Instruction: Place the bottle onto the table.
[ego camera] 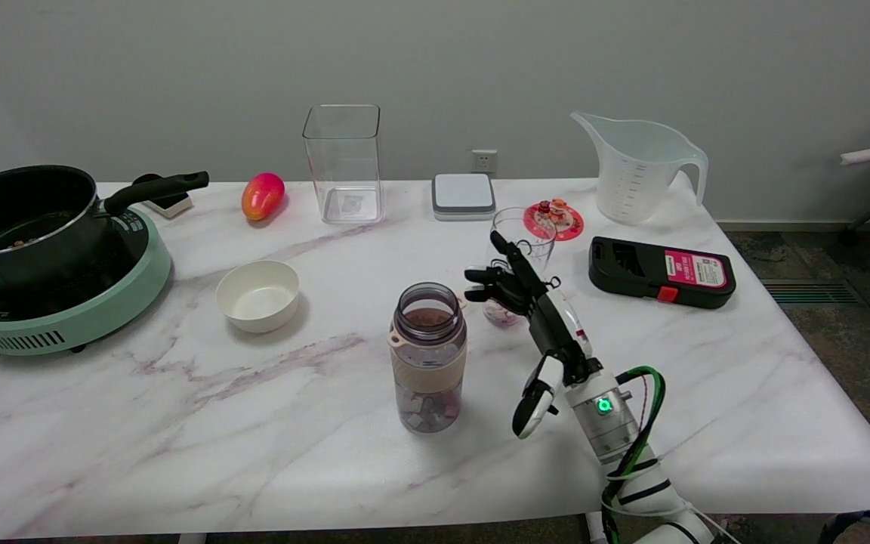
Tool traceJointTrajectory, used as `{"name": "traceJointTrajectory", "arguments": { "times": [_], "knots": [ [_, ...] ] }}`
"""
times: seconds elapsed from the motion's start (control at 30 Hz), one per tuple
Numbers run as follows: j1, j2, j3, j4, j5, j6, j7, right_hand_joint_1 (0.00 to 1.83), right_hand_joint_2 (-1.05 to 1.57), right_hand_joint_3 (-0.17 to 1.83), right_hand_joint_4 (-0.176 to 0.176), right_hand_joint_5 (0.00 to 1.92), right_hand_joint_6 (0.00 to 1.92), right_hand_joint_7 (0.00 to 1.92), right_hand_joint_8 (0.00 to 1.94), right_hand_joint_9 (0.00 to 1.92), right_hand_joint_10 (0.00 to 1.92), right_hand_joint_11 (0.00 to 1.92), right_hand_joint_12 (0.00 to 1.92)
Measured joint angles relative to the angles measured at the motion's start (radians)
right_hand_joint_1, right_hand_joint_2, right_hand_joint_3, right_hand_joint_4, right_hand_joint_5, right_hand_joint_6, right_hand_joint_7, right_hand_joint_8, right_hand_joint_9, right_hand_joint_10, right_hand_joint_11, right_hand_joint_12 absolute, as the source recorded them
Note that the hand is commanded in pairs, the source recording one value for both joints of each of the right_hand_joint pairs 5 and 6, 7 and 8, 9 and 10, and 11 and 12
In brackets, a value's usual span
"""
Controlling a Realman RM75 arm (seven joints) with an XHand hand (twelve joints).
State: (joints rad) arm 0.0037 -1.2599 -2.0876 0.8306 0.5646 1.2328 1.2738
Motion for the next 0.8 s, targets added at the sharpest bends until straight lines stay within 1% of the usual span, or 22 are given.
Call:
{"name": "traceJointTrajectory", "arguments": {
  "times": [0.13,0.23,0.43,0.8],
  "knots": [
    [-0.006,0.014,-0.001,0.009,0.017,0.001,0.006,1.06,-0.47,0.13,0.000,0.08,0.08,0.52,0.52,0.44,0.44,0.59,0.59],
    [-0.011,0.024,-0.001,0.018,0.029,0.004,0.014,1.06,-0.46,0.17,0.000,0.08,0.08,0.52,0.52,0.44,0.44,0.59,0.59],
    [-0.017,0.039,0.000,0.037,0.047,0.004,0.023,1.07,-0.43,0.17,0.000,0.09,0.09,0.52,0.52,0.45,0.45,0.59,0.59],
    [-0.022,0.052,-0.001,0.065,0.064,-0.011,0.034,1.10,-0.33,0.30,0.000,0.10,0.10,0.54,0.54,0.48,0.48,0.60,0.60]
  ]
}}
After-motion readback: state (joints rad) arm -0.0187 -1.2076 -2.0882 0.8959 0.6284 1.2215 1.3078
